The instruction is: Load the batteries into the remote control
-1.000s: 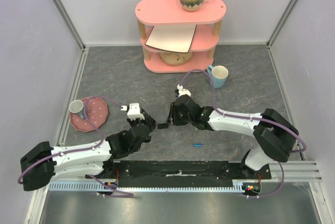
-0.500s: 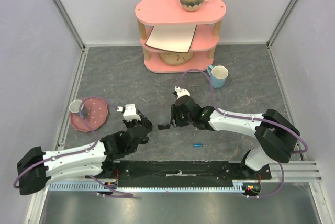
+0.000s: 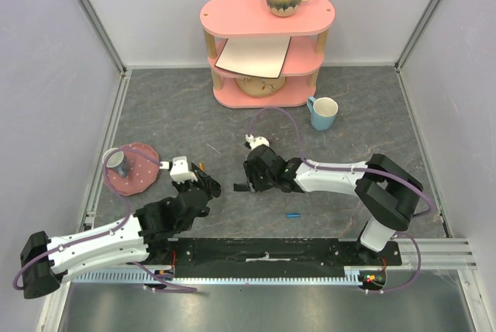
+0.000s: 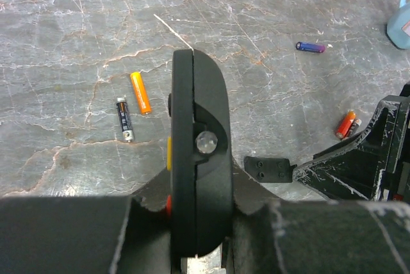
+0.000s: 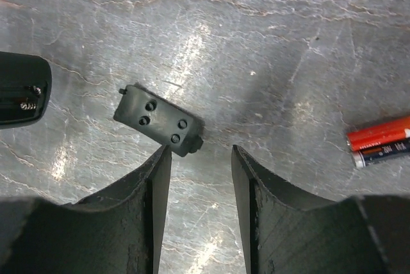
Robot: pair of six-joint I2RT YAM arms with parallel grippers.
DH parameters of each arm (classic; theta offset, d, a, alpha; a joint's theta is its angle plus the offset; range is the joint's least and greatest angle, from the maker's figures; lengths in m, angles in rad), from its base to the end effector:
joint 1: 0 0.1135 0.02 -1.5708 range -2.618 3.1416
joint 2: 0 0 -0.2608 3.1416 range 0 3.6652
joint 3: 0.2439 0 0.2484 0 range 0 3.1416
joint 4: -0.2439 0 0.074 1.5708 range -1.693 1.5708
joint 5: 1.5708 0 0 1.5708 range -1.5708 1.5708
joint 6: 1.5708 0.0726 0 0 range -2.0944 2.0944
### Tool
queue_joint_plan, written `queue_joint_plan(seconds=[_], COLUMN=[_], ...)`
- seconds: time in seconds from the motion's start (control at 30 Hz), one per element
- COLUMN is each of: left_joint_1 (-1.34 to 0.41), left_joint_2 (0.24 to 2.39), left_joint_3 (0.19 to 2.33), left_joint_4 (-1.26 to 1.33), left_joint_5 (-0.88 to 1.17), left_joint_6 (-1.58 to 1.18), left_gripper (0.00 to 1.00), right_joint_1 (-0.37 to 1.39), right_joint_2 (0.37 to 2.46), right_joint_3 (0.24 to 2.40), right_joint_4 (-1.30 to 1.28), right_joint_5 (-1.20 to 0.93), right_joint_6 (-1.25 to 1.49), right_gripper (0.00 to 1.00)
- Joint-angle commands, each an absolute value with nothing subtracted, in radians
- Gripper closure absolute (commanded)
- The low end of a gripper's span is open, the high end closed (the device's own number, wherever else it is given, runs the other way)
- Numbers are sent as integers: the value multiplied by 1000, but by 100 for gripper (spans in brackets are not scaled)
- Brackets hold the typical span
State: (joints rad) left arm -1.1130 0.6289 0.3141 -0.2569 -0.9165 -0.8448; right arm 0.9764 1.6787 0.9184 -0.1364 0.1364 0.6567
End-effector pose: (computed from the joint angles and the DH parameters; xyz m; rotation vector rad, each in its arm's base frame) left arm 0.1207 -0.1147 0.1854 -0.2467 1.9041 -0.3294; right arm 0.2071 0.2887 0.1361 -0.3434 2.5111 0.5286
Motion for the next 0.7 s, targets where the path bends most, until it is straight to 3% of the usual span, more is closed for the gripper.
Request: queue_joint_plan(seconds=[0.0,0.4,0.67], left_joint_1=[-1118,-1120,-1117], left_joint_2=[621,621,549], left_joint_3=[314,321,357], left_joint_4=[-261,-252,-201], left_joint_5=[-968,-962,-933], left_joint_6=[-903,-891,-798], left_gripper=[98,98,98], right_joint_1=[985,983,985], right_joint_2=[1704,1727,1508], right_joint_3=[976,977,950], right_joint_4=[-113,-140,-160], right_joint_5=[155,192,265], right_joint_6=[632,630,623], right_gripper=[50,53,48])
